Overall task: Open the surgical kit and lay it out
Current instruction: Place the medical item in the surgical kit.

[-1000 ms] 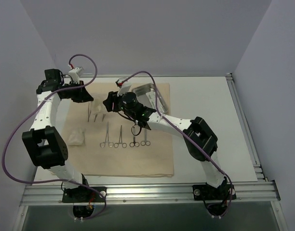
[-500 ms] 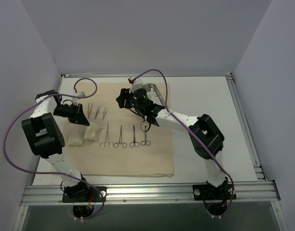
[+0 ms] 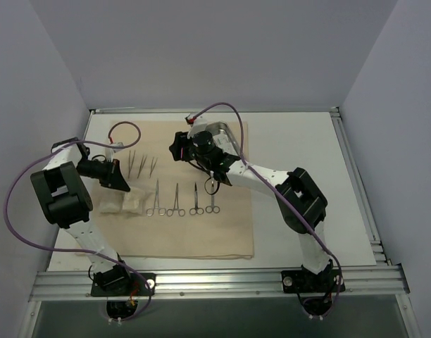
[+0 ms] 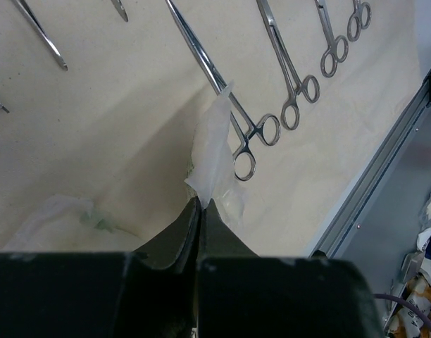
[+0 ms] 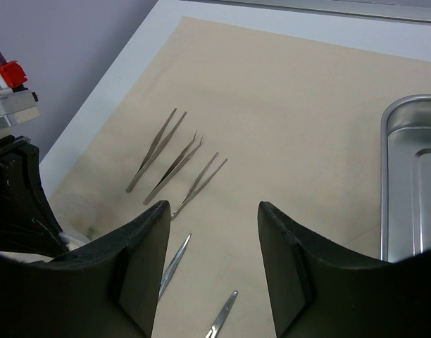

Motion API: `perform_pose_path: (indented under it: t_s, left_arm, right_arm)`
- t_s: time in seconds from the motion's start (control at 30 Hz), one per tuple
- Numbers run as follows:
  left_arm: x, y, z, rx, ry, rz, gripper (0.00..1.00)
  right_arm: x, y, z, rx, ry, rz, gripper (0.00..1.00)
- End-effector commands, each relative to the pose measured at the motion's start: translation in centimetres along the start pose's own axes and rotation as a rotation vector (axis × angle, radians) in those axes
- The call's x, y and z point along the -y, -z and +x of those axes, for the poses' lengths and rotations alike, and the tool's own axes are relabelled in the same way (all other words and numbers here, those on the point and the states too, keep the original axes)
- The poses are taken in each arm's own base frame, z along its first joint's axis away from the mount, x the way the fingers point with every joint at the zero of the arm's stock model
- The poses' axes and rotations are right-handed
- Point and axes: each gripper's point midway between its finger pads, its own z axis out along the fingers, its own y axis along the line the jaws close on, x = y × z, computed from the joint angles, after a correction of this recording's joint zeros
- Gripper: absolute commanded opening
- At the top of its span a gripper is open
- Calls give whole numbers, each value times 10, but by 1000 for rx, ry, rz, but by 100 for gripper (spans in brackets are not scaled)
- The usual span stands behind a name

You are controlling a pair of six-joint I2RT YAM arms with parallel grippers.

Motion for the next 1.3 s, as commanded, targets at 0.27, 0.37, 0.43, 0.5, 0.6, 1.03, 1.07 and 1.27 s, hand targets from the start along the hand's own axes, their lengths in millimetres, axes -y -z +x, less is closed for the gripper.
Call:
perform_pose_path:
  t_s: [0.27, 0.37, 0.43, 0.5, 0.6, 1.03, 1.07, 1.27]
  left_arm:
    - [-35, -8, 4, 20, 32, -91, 21]
    - [-40, -3, 0, 26, 17, -132, 32]
    - [-41, 0, -1, 26, 11, -150, 34]
    - [-41, 3, -1, 25, 11, -166, 38]
    - [-43, 5, 0, 16, 7, -188, 43]
    - [-20, 27, -28, 94, -44, -189, 44]
    - [-18, 28, -30, 103, -40, -187, 44]
    - [-16, 47, -56, 193, 9, -291, 44]
  right_arm:
    - [-16, 14, -49, 93, 24, -12, 49]
    - [-14, 12, -49, 91, 27, -6, 49]
    - [-13, 11, -49, 85, 31, -2, 49]
    - [-10, 11, -48, 82, 31, 6, 49]
    - [-6, 11, -48, 79, 29, 16, 49]
    - [132, -7, -26, -168, 146, 375, 30]
    - [141, -9, -21, -199, 158, 395, 29]
    - [206, -16, 17, -390, 230, 564, 42]
